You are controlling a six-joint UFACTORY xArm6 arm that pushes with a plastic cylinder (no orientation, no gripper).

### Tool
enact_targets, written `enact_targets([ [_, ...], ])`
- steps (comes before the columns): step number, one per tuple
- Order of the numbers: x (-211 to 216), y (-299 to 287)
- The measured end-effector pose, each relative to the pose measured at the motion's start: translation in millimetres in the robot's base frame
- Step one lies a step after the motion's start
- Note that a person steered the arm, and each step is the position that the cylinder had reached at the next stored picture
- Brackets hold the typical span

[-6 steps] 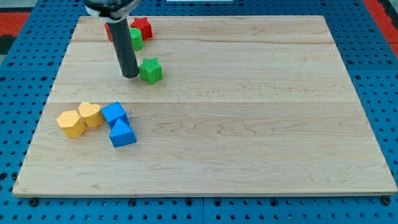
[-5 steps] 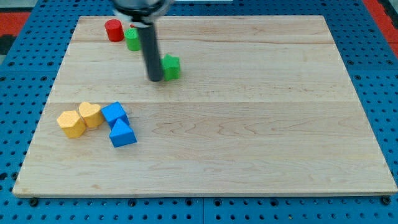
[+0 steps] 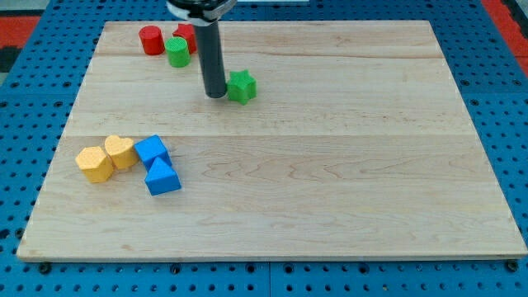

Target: Push the green star towards the center right

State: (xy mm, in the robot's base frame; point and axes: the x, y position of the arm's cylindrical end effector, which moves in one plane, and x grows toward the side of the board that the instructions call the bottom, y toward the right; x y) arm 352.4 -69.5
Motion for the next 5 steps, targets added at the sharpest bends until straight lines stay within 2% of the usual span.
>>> enact_targets([
  [1, -12, 1],
  [2, -3, 68],
  [3, 2, 166],
  [4, 17, 209],
  [5, 32, 149],
])
